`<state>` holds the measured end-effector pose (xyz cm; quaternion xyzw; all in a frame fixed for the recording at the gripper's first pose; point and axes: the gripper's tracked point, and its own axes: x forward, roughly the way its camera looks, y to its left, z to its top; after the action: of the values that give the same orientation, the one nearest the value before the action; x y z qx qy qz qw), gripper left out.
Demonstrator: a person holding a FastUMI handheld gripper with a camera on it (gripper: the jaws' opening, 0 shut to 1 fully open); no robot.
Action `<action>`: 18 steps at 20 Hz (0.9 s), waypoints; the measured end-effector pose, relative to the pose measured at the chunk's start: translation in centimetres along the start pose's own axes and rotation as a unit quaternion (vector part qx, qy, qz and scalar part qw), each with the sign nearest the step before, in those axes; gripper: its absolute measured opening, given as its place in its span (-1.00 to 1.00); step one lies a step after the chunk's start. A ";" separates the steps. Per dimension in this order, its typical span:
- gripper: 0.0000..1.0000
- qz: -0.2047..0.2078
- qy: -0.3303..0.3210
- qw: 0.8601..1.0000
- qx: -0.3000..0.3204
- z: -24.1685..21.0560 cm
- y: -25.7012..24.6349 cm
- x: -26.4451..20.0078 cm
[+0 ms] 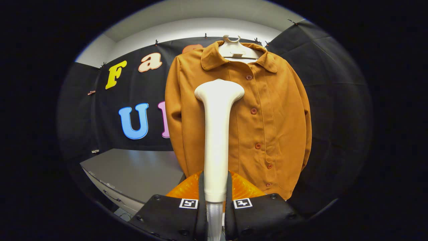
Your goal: Iron the clothes twice with a garment steamer, once on the left side and once on the right side.
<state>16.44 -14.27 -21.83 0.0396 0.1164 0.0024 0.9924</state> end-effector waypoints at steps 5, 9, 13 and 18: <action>-0.53 -0.005 0.045 0.999 -0.011 -4.9 -0.8 -0.2; -0.52 -0.008 0.089 0.996 -0.015 -9.0 -1.7 -0.6; -0.52 -0.013 0.126 0.992 -0.008 -12.5 -2.4 -1.8; -0.52 -0.019 0.161 0.987 0.001 -15.6 -2.9 -3.9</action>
<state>9.04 -15.98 -36.33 0.0379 0.2755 -0.0102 0.9605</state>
